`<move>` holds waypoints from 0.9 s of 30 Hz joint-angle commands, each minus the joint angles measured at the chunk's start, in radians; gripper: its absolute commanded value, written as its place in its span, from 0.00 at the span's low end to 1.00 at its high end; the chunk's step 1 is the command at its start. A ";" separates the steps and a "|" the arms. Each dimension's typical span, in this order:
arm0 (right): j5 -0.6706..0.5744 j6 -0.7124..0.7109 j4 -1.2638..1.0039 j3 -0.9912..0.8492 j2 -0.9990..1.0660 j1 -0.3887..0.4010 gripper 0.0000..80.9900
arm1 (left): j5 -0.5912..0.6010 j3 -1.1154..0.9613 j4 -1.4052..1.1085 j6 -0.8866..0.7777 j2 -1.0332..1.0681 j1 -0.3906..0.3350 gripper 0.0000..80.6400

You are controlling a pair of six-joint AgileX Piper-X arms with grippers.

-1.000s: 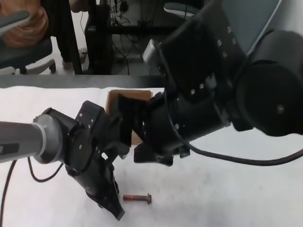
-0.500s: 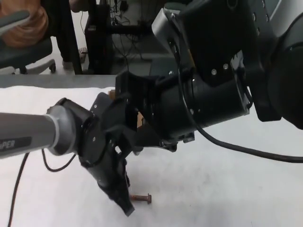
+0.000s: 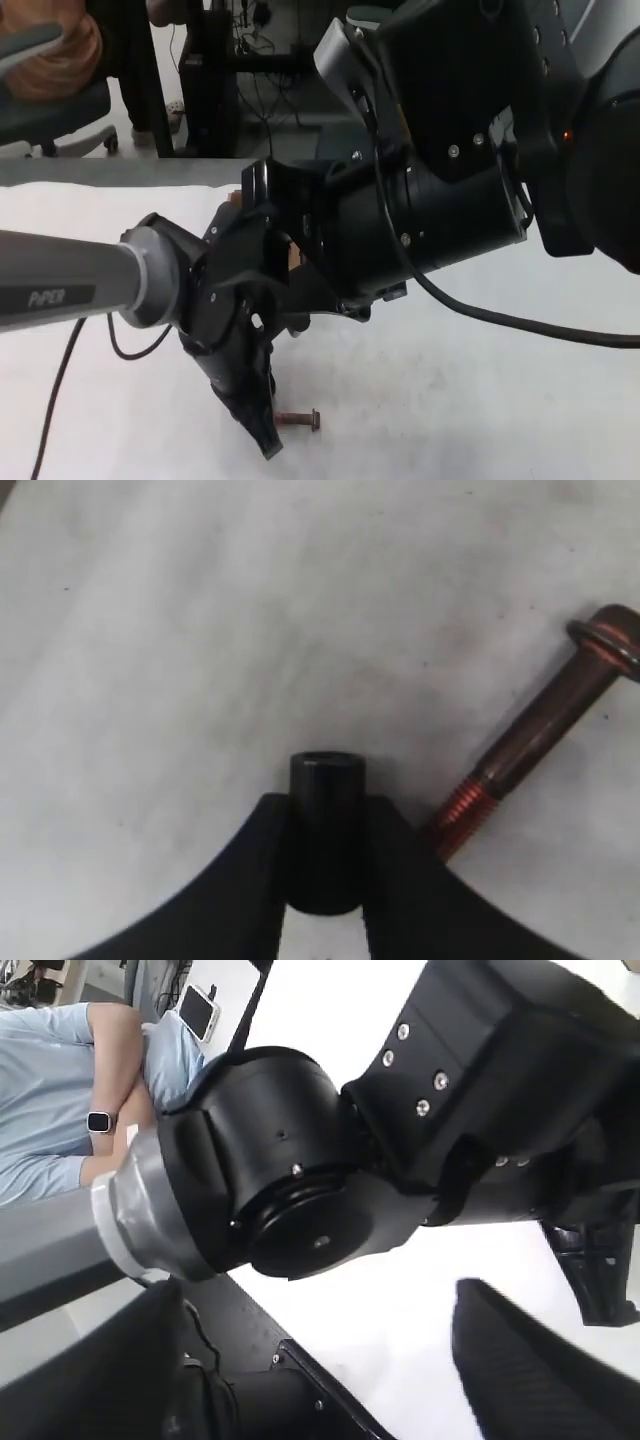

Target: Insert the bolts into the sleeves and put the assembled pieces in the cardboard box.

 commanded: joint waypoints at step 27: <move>0.008 -0.022 -0.051 -0.004 -0.013 -0.005 0.86 | 0.303 0.011 0.174 -0.610 -0.021 -0.216 0.02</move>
